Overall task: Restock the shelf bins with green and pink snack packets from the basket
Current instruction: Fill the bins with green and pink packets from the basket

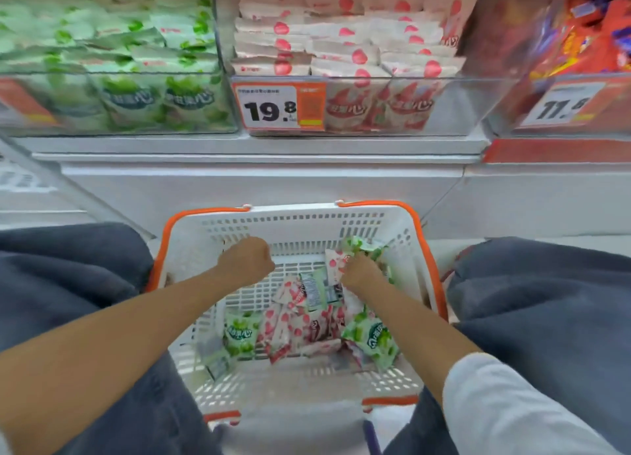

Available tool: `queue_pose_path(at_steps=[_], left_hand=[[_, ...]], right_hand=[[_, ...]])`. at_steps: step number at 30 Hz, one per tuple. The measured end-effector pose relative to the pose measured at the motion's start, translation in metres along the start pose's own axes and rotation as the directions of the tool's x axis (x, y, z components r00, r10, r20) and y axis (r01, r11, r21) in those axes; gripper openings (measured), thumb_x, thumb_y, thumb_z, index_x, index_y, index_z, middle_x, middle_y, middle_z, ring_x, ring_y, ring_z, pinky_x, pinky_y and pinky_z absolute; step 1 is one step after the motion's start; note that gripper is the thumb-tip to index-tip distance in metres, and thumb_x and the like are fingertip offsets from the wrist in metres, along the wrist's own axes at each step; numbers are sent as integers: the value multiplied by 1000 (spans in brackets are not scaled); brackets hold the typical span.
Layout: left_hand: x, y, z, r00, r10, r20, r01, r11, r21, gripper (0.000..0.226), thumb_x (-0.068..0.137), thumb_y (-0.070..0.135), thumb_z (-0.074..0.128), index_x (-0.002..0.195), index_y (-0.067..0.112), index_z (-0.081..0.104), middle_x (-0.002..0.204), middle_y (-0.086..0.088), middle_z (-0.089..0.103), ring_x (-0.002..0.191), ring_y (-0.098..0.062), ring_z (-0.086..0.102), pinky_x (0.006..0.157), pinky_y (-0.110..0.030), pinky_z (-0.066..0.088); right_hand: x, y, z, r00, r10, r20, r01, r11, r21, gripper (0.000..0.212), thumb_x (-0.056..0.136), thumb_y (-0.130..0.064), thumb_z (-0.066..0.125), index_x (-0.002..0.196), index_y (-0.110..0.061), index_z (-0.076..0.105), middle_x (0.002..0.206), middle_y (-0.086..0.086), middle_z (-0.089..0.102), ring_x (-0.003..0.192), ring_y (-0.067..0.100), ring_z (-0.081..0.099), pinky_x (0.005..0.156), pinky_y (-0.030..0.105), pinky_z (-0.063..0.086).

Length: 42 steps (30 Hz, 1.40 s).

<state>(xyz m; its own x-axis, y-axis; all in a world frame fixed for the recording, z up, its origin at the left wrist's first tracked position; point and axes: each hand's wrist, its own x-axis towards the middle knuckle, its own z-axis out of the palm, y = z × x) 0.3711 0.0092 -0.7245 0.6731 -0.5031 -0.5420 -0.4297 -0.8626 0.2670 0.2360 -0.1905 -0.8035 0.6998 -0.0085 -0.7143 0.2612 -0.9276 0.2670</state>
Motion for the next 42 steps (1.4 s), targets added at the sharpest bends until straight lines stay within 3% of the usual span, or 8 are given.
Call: queue_pose_path(at_steps=[7, 14, 19, 24, 28, 32, 35, 42], left_hand=[[-2, 6, 13, 991, 100, 89, -99, 995, -17, 8, 91, 17, 59, 92, 14, 66, 115, 0, 63, 99, -16, 57, 92, -32, 48], [-29, 56, -18, 978, 209, 23, -184, 905, -383, 83, 75, 26, 84, 144, 16, 39, 141, -4, 46, 125, -23, 49, 100, -32, 43], [-47, 86, -56, 934, 353, -56, -336, 814, -473, 40, 66, 25, 90, 100, 16, 71, 91, 2, 74, 85, -17, 69, 82, -37, 57], [-71, 124, -92, 874, 440, -205, -472, 673, -570, 14, 76, 11, 82, 75, 15, 69, 51, 15, 64, 46, 5, 55, 48, -11, 41], [-73, 159, -125, 801, 492, -342, -598, 687, -412, 24, 69, 18, 88, 82, 19, 67, 76, 7, 71, 70, -3, 63, 63, -23, 49], [-59, 193, -181, 710, 387, -588, -649, 683, -335, 43, 75, 13, 81, 111, 22, 58, 92, 5, 62, 79, -16, 63, 71, -31, 52], [-31, 210, -226, 617, 372, -694, -618, 774, -135, 32, 87, 6, 58, 116, 20, 62, 104, 4, 62, 92, -19, 61, 82, -36, 52], [43, 237, -270, 710, 468, -527, -455, 875, 165, 21, 97, 27, 57, 113, 18, 67, 113, 0, 68, 99, -21, 62, 88, -39, 52]], right_hand=[[-13, 17, -13, 989, -44, -142, 30, 994, -103, 31, 93, -11, 58, 123, -13, 64, 129, 6, 61, 131, 29, 43, 116, 43, 25], [-83, 64, -88, 917, 172, -360, 126, 731, 671, 14, 95, -18, 57, 81, -16, 55, 80, 2, 60, 78, 22, 57, 69, 33, 44], [-145, 94, -147, 850, 297, -435, 257, 487, 835, 34, 91, -6, 63, 68, -25, 47, 51, -15, 46, 47, -2, 43, 52, 18, 34], [-196, 118, -189, 871, 282, -402, 263, 423, 867, 23, 82, -5, 73, 101, -5, 61, 87, 3, 66, 78, 20, 66, 71, 41, 58], [-235, 151, -212, 873, 299, -386, 121, 633, 764, 16, 77, -13, 80, 88, -8, 69, 78, 3, 70, 70, 16, 69, 63, 33, 58], [-276, 205, -237, 680, 490, -545, -47, 771, 635, 39, 81, -20, 76, 58, -12, 45, 57, 0, 43, 52, 13, 39, 49, 29, 30], [-281, 244, -243, 574, 566, -593, -86, 761, 643, 26, 85, -13, 69, 66, -8, 50, 65, 5, 49, 65, 23, 47, 55, 32, 31], [-225, 292, -240, 539, 606, -585, -281, 784, 554, 22, 87, -3, 57, 71, -14, 46, 79, 8, 54, 78, 31, 54, 64, 32, 37]])
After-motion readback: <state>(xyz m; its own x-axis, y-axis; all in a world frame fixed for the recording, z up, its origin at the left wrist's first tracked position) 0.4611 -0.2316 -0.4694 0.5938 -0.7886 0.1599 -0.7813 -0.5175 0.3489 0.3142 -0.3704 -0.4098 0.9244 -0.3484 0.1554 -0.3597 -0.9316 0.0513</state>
